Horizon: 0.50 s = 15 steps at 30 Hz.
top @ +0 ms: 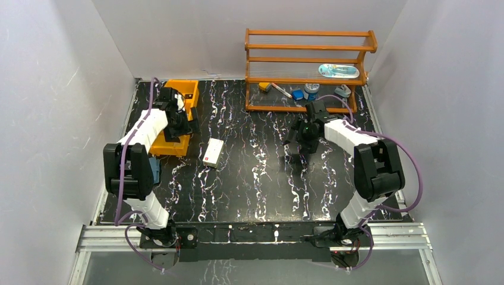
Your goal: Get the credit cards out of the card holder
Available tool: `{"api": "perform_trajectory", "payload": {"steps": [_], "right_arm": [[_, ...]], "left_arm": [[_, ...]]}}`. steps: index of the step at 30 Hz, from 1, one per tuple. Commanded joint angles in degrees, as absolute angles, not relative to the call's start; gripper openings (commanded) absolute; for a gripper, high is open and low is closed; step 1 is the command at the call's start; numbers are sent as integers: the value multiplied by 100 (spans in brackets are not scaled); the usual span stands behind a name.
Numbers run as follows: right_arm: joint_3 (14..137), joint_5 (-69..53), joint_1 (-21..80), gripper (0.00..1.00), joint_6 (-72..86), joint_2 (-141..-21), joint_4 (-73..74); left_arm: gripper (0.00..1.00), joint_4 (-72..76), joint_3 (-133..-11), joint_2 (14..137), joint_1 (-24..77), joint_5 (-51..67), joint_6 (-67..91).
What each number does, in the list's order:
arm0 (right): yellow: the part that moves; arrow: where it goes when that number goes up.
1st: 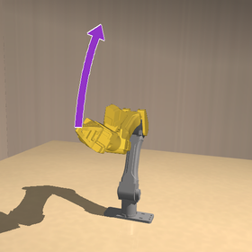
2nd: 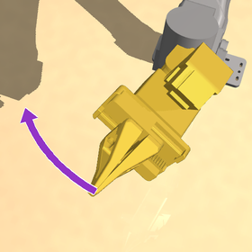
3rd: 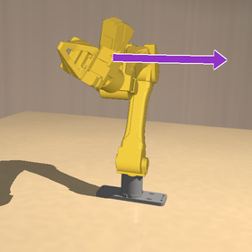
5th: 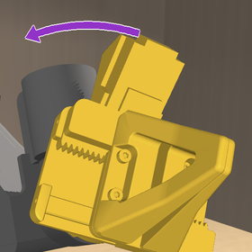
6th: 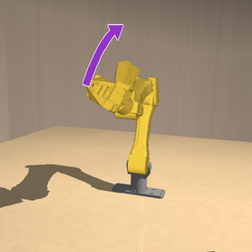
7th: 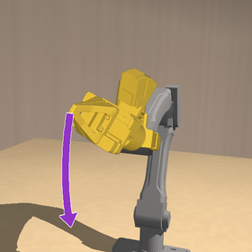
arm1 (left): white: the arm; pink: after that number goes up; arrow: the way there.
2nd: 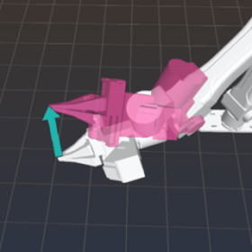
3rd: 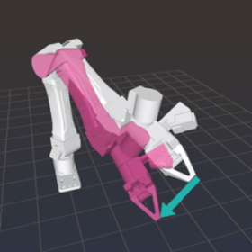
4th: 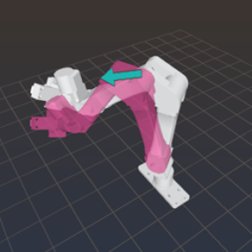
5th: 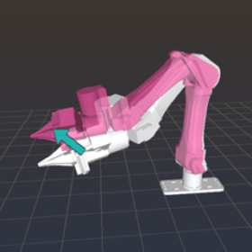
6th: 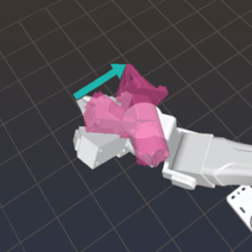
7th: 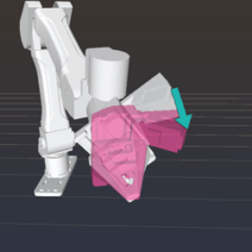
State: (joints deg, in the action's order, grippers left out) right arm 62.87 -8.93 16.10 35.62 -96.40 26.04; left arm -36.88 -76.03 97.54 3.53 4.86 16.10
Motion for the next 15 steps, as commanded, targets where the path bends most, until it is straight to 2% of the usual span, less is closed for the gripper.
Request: {"api": "perform_trajectory", "payload": {"steps": [1,15], "right_arm": [[6232,-1332,2071,85,3865,-9561,2243],[6221,-1174,2320,85,4082,-9710,2233]], "left_arm": [[98,-3758,-7341,9684,325,1305,1613],[91,-3598,-6728,9234,655,2837,1773]]}}
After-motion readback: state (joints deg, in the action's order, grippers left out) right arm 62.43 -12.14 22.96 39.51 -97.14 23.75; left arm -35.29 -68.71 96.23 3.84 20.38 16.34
